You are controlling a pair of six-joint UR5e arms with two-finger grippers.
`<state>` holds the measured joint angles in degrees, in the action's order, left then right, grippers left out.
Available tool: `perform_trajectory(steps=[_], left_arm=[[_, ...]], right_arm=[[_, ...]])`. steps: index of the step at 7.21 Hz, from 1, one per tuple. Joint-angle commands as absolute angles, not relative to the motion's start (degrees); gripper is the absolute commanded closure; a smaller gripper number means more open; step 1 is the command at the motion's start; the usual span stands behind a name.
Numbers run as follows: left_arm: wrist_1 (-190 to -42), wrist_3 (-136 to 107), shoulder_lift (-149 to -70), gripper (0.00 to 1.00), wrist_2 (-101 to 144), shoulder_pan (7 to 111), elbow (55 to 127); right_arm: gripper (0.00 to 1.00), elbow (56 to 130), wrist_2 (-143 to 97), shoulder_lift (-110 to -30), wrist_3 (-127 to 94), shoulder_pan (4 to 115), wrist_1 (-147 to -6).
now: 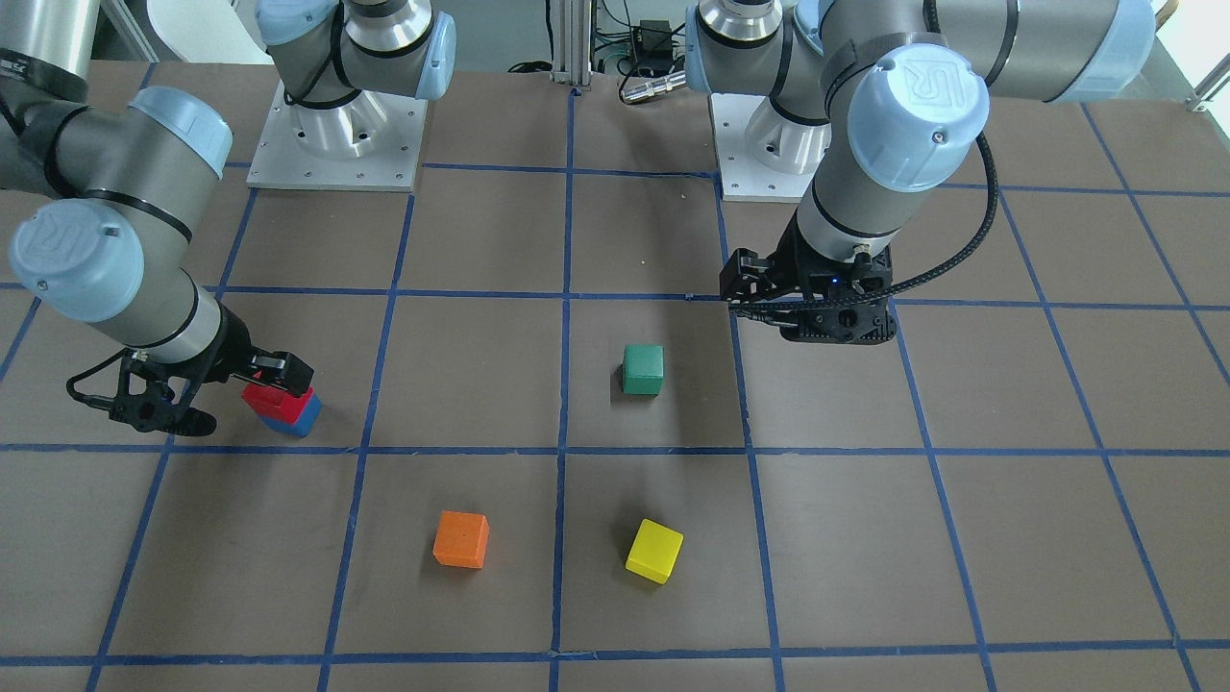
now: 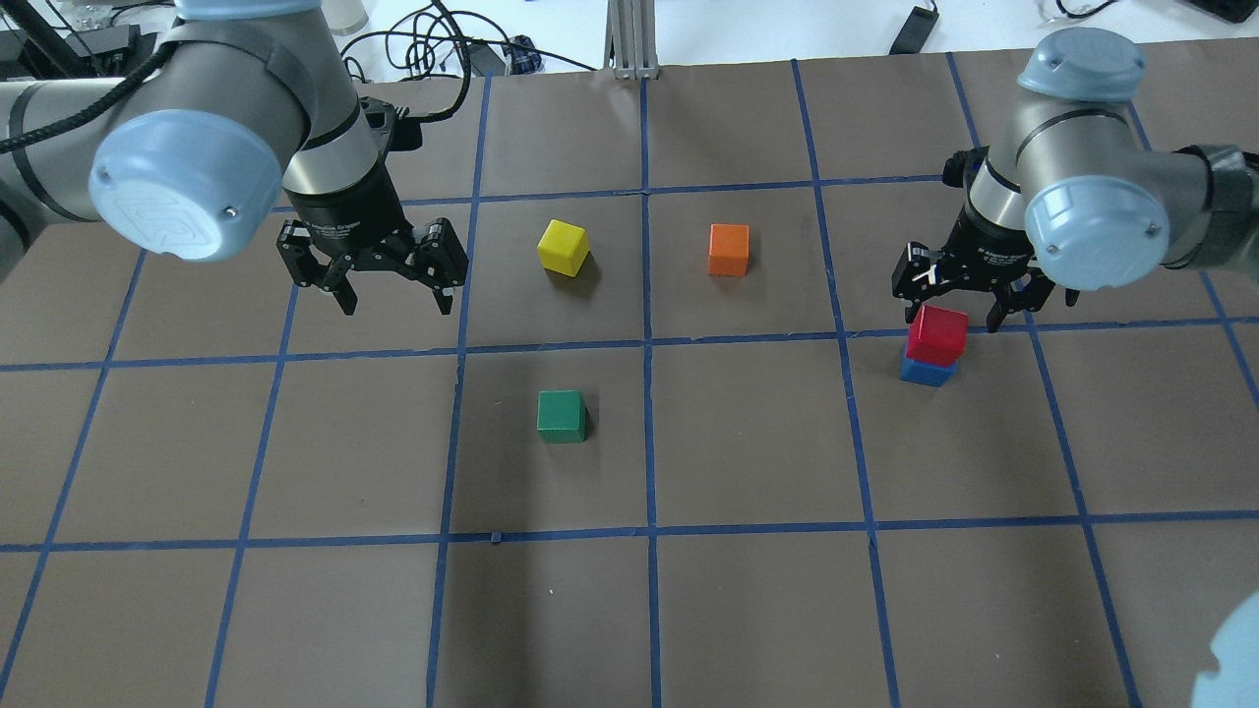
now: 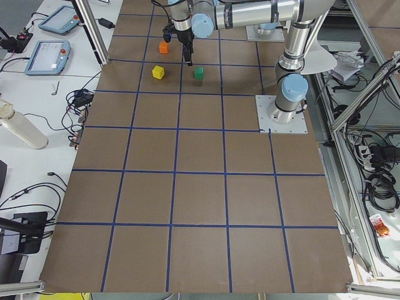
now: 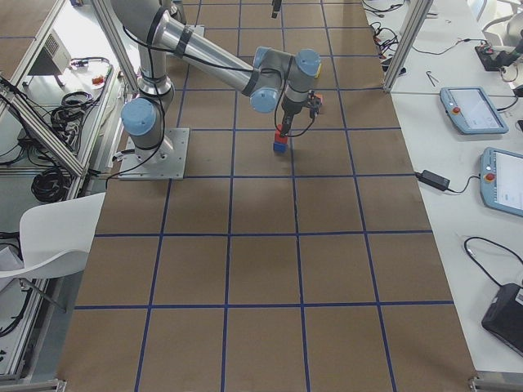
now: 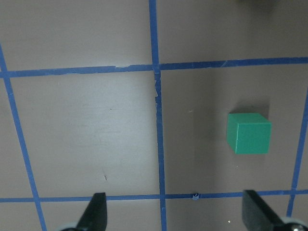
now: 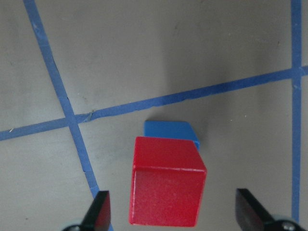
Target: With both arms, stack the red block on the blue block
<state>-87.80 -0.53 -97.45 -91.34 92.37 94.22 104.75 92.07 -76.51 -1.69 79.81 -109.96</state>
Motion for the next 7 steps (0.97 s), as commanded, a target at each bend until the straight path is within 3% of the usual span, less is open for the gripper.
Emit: perform_trajectory(steps=[1, 5, 7], left_arm=[[-87.8, -0.18, -97.03, 0.0, -91.41, 92.37, 94.13], [-84.82, -2.36, -96.59, 0.0, -91.58, 92.81, 93.08], [-90.24, -2.81, -94.06, 0.0, -91.67, 92.9, 92.99]], right_arm=[[0.0, 102.06, 92.9, -80.48, -1.93, 80.24, -107.51], [0.0, 88.18, 92.99, -82.44, -4.37, 88.13, -89.59], [0.0, 88.15, 92.72, -82.53, -8.15, 92.52, -89.38]])
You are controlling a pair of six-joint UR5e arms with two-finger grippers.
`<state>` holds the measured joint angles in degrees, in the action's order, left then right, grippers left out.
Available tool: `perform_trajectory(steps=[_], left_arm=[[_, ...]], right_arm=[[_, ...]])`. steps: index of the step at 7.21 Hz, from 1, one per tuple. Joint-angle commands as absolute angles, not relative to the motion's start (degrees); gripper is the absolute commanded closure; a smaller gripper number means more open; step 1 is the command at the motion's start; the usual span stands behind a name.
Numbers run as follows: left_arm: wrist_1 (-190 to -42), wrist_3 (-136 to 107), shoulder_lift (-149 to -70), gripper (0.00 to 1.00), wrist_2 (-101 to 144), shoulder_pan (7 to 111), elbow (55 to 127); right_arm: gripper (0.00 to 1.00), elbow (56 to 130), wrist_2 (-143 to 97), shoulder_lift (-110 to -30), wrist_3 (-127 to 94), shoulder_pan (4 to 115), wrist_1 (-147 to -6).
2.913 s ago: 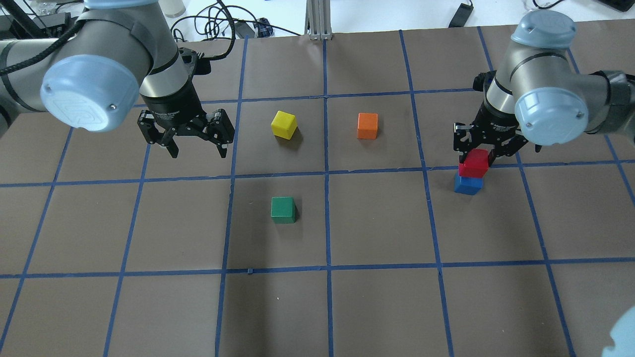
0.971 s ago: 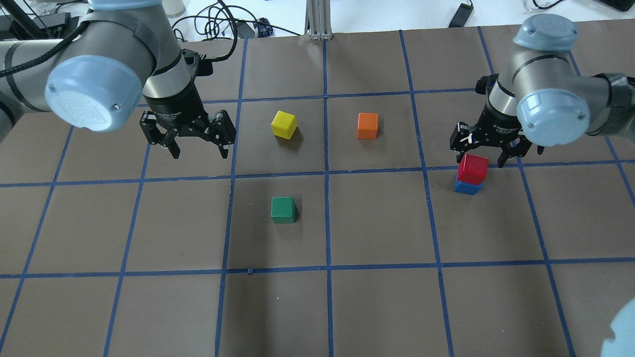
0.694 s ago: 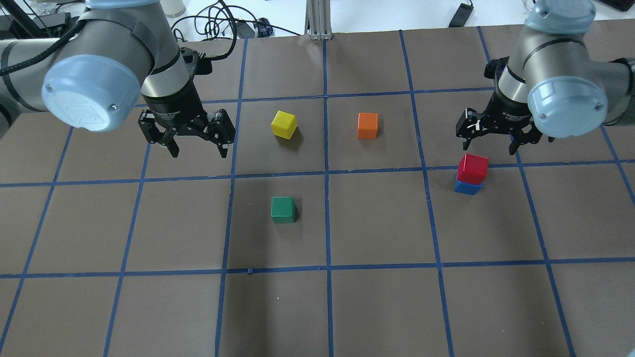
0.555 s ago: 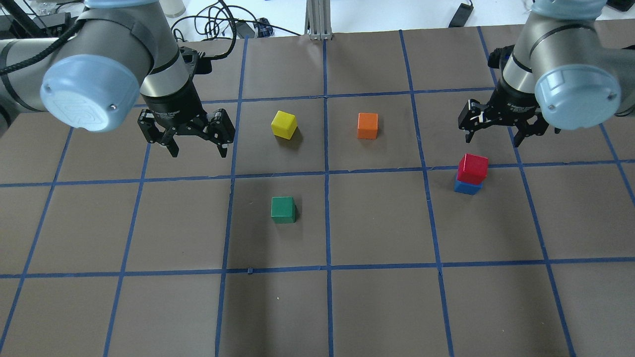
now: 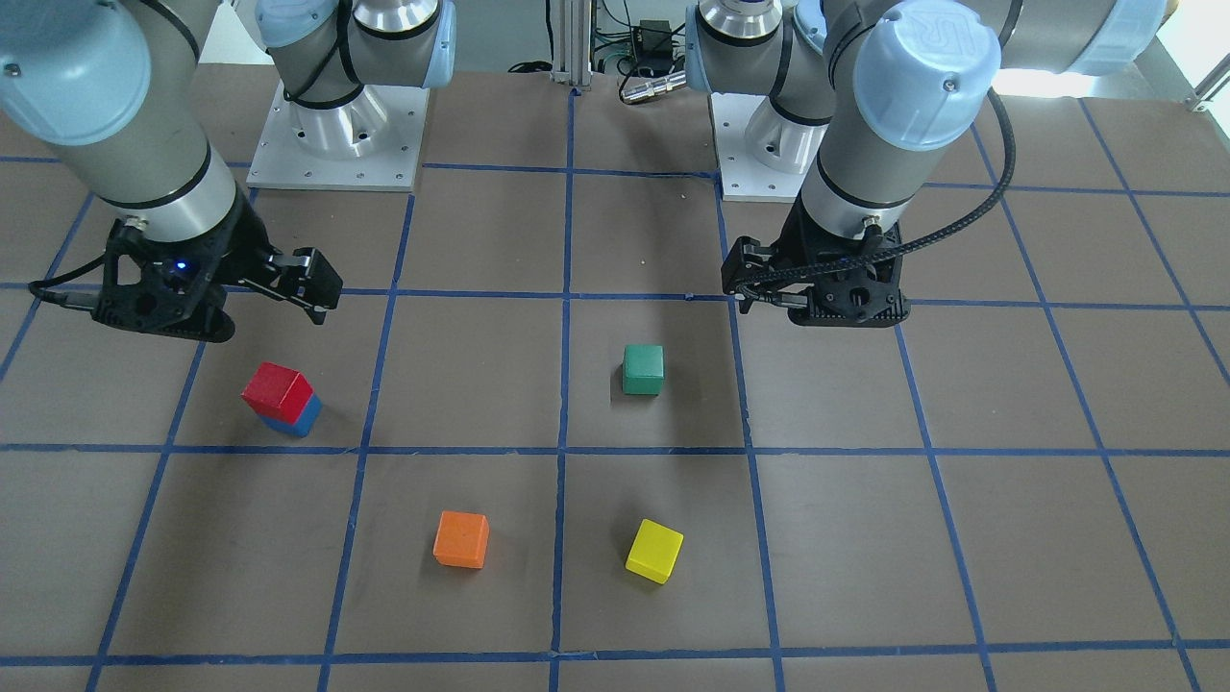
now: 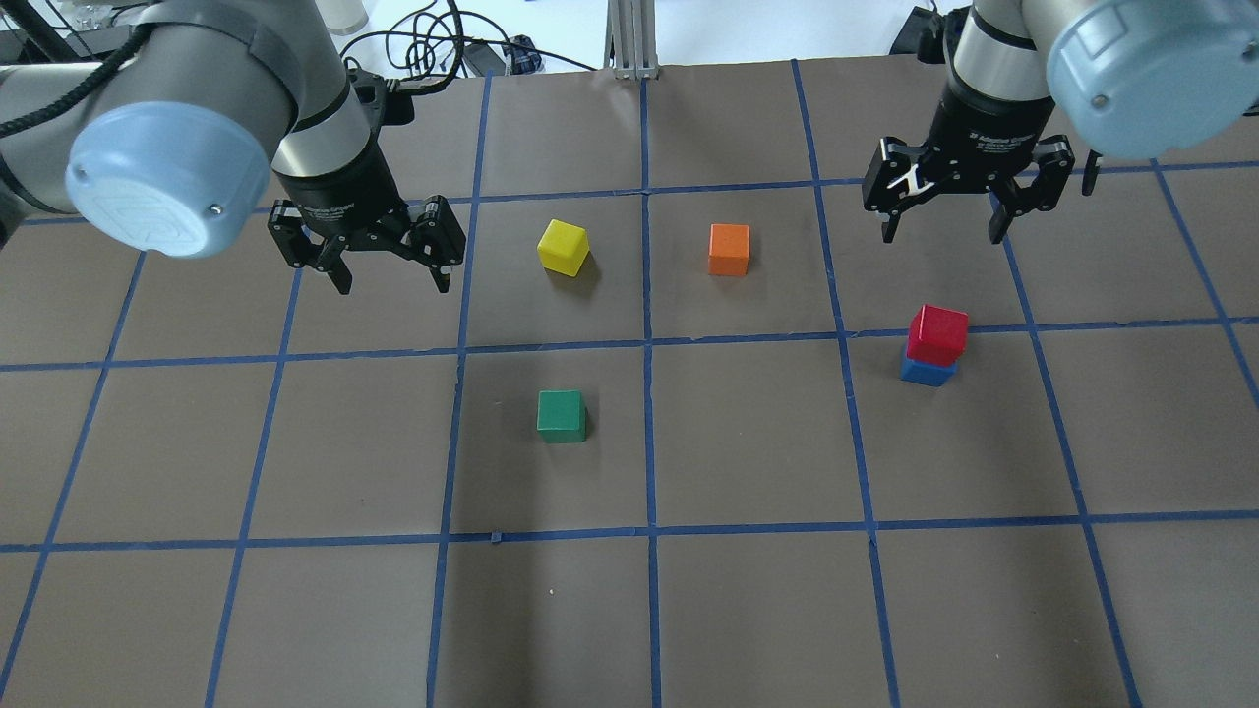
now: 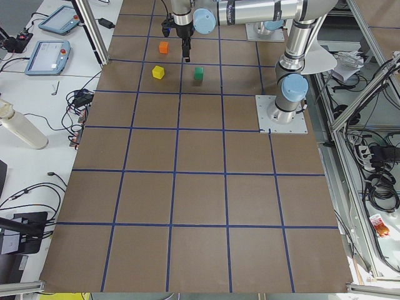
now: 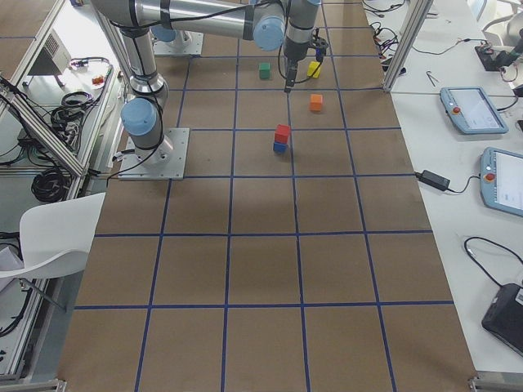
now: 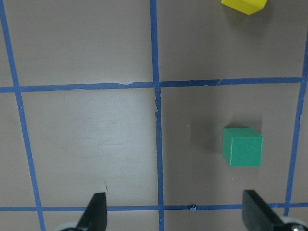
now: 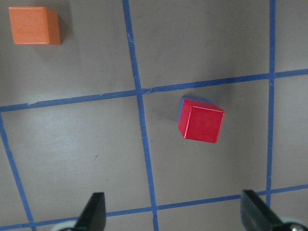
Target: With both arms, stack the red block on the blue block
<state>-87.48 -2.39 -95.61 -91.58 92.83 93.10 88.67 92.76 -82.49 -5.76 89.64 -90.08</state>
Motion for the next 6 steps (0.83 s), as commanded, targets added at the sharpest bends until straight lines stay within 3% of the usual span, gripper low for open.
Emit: perform_trajectory(steps=[1, 6], left_arm=[[-92.87, -2.81, -92.13, 0.0, -91.76, 92.99, 92.99], [-94.32, -4.31, -89.21, 0.0, -92.02, 93.08, 92.64]], right_arm=[[0.0, 88.24, 93.07, -82.88, -8.35, 93.85, -89.12], [0.0, 90.68, 89.12, -87.96, -8.26, 94.04, -85.52]])
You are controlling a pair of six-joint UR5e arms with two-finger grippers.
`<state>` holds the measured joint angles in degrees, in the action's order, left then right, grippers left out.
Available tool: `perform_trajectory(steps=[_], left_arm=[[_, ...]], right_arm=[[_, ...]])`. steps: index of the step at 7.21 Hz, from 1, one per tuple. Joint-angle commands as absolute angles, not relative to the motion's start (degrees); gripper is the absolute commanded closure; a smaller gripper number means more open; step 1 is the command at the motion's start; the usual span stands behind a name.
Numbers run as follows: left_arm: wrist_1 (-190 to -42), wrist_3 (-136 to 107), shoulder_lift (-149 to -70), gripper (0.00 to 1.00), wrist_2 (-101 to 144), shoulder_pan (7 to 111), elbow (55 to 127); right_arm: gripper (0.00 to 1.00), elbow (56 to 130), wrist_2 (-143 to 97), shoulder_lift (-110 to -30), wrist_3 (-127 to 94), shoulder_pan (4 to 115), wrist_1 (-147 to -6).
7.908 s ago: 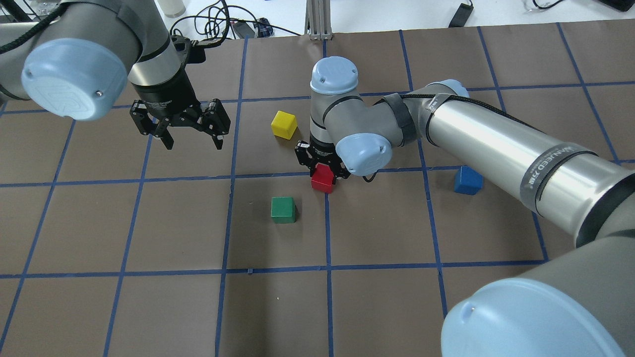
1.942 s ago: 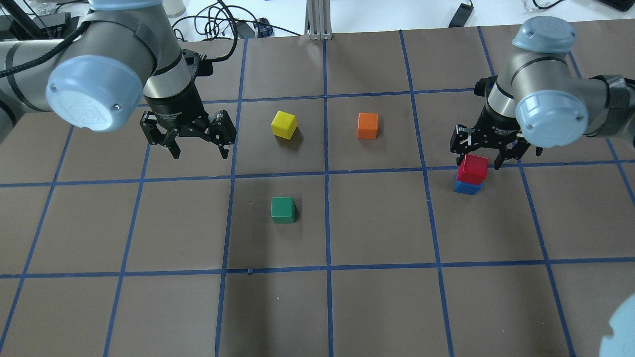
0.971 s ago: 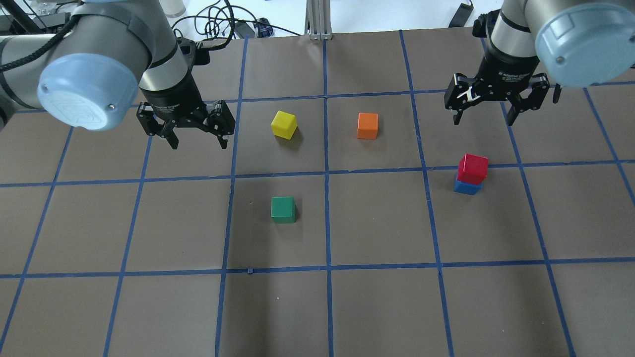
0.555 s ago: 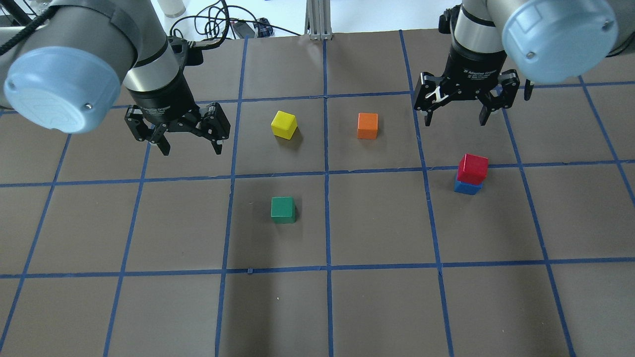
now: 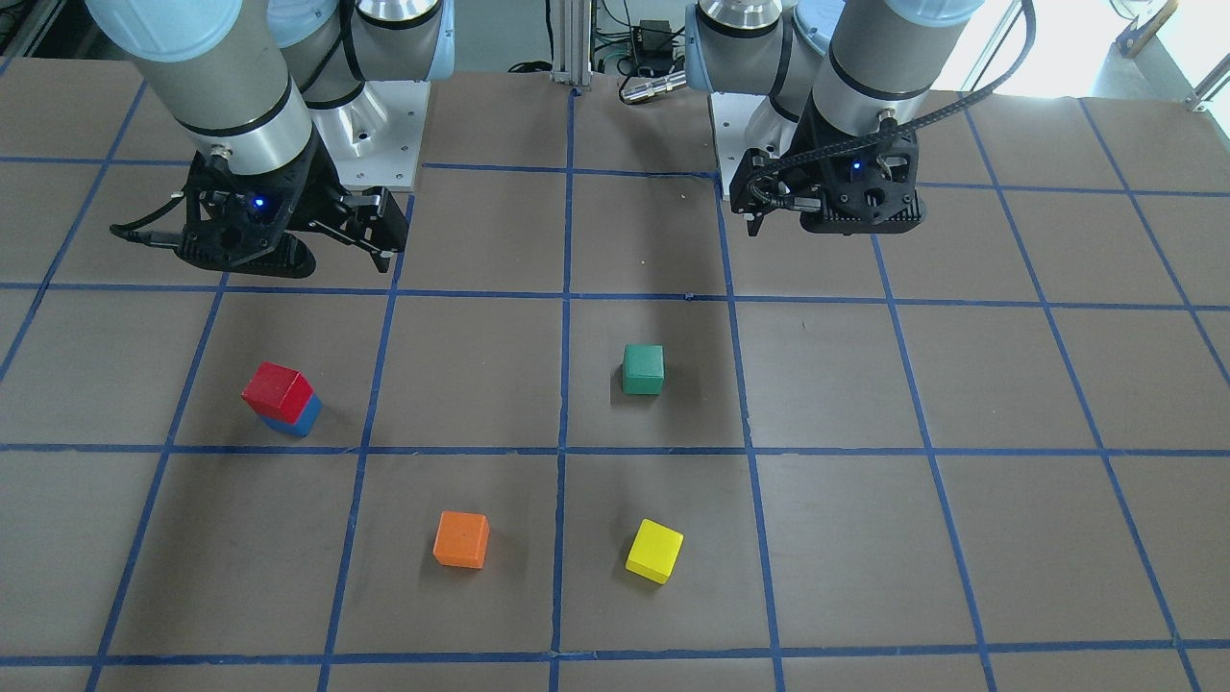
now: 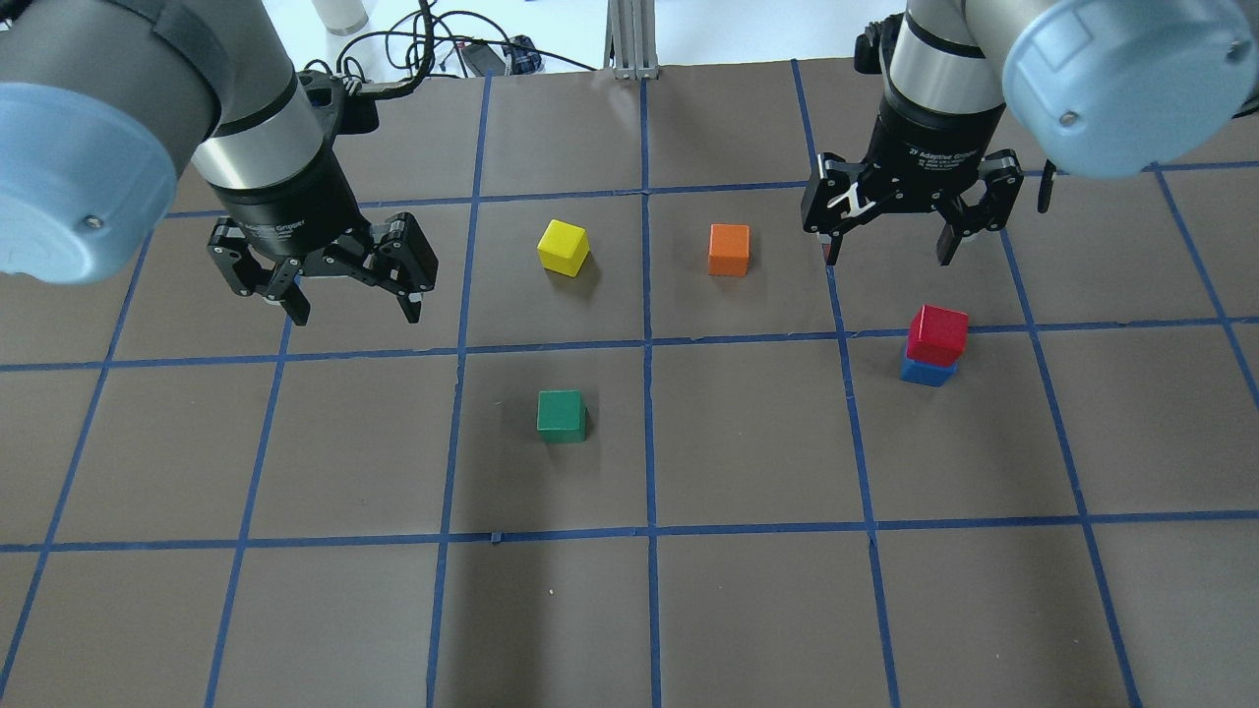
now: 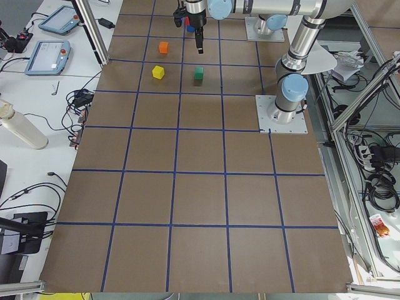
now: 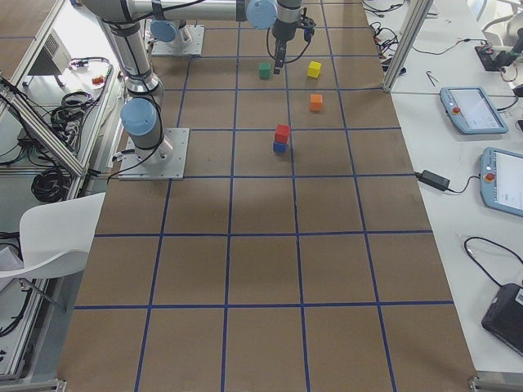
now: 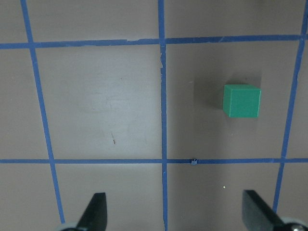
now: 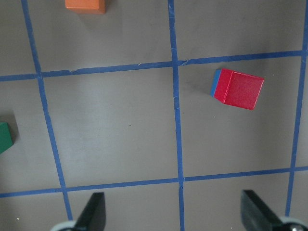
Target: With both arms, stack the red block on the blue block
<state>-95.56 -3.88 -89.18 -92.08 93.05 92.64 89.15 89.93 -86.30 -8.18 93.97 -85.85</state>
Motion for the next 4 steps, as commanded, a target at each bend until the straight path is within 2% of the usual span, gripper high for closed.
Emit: perform_trajectory(steps=[1, 4], left_arm=[[-93.26, -4.39, -89.47, 0.0, -91.93, 93.08, 92.64], [-89.04, -4.31, -90.17, 0.0, -91.85, 93.16, 93.34]], right_arm=[[0.0, 91.75, 89.21, -89.54, -8.35, 94.04, -85.6], [0.0, 91.76, 89.38, -90.35, -8.09, 94.04, -85.34]])
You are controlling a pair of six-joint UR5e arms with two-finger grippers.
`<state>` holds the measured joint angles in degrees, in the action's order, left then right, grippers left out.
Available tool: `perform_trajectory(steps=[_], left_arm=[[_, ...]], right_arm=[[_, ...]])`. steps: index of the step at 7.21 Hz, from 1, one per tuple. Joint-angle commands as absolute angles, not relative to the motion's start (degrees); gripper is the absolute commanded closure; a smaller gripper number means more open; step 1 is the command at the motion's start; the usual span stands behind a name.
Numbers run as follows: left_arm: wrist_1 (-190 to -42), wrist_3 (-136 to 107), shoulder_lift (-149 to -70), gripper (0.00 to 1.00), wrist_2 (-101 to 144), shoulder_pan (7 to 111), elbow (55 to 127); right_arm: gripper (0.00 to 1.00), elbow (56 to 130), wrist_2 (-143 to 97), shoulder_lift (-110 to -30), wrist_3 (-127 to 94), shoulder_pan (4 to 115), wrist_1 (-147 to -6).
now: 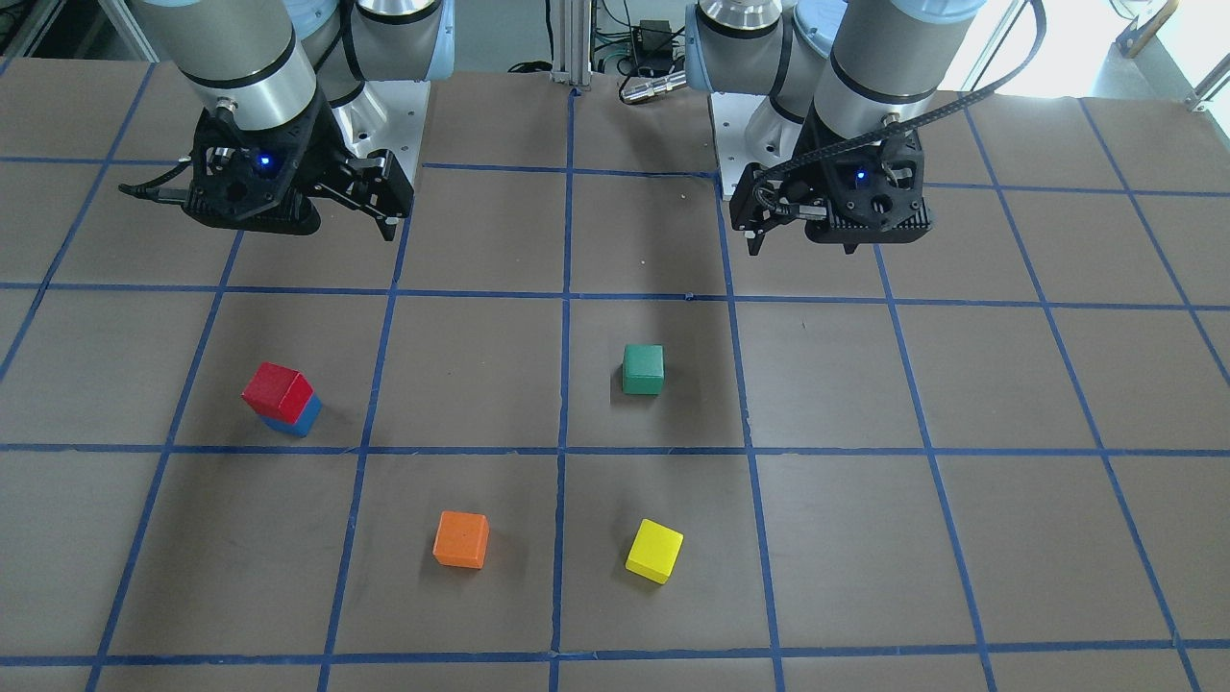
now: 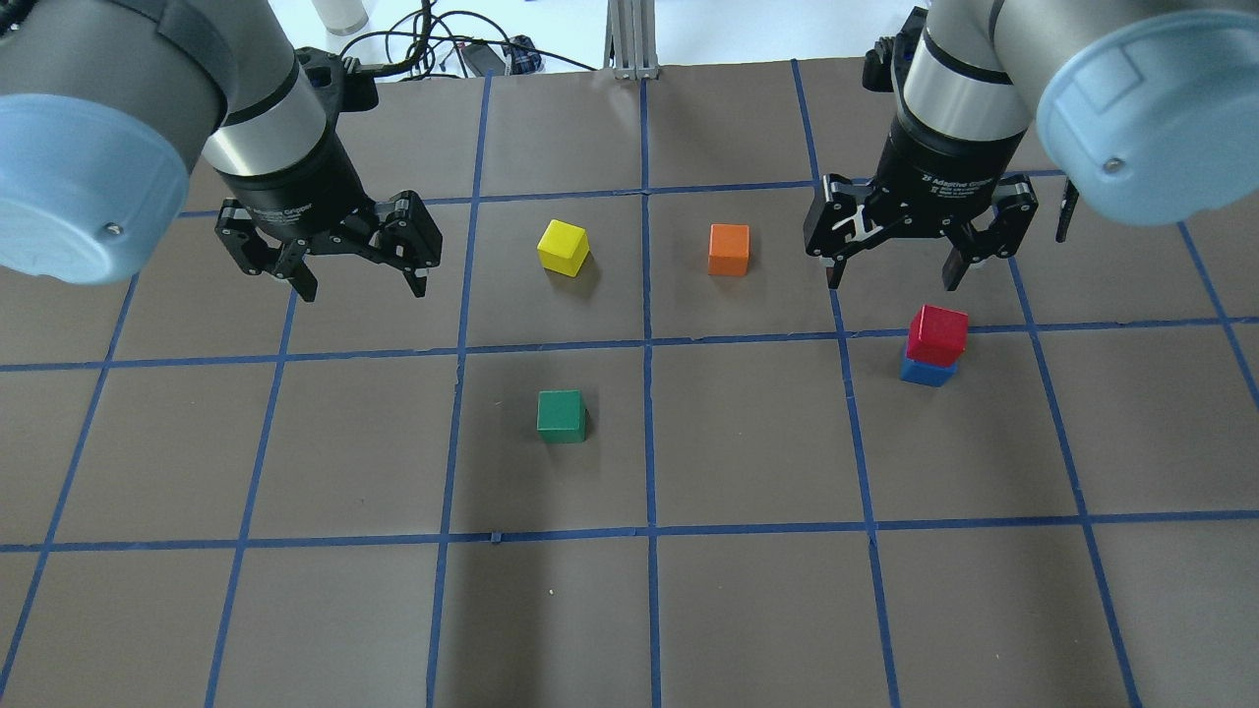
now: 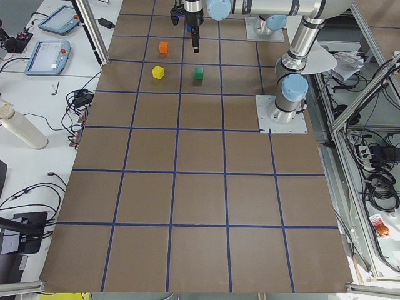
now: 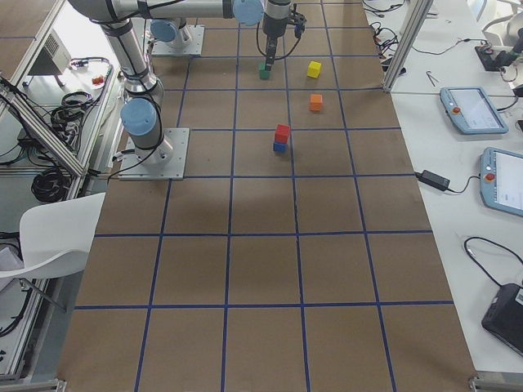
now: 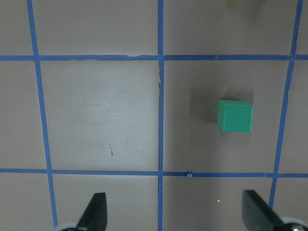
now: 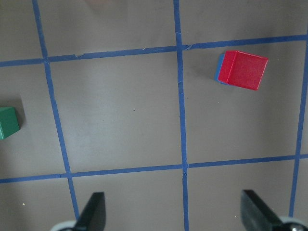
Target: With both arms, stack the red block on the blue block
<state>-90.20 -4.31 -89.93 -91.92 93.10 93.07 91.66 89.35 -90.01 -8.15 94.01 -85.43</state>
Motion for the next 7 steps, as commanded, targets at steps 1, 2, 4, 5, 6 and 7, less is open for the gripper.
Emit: perform_trajectory(steps=[1, 2, 4, 5, 6, 7], left_arm=[[-88.86, -4.22, -90.35, 0.0, -91.93, 93.25, 93.34], [-88.77, -4.22, -90.35, 0.0, -91.93, 93.25, 93.34], [-88.77, -4.31, -90.09, 0.0, -91.76, 93.34, 93.34], [-88.86, -4.22, -90.35, 0.0, -91.76, 93.34, 93.43], [-88.86, -4.04, -90.44, 0.0, -91.76, 93.34, 93.43], [-88.86, -4.04, -90.44, 0.0, -91.76, 93.43, 93.43]], right_arm=[[0.0, 91.67, 89.38, -91.22, -8.17, 94.04, -85.25], [0.0, 91.41, 89.38, -91.49, -8.09, 94.04, -84.82], [0.0, 91.32, 89.3, -91.49, -8.09, 94.04, -84.9], [0.0, 91.41, 89.3, -91.58, -8.09, 94.04, -84.73], [0.0, 91.58, 89.3, -91.76, -8.09, 94.13, -84.73], [0.0, 91.84, 89.3, -91.67, -8.09, 94.13, -84.64]])
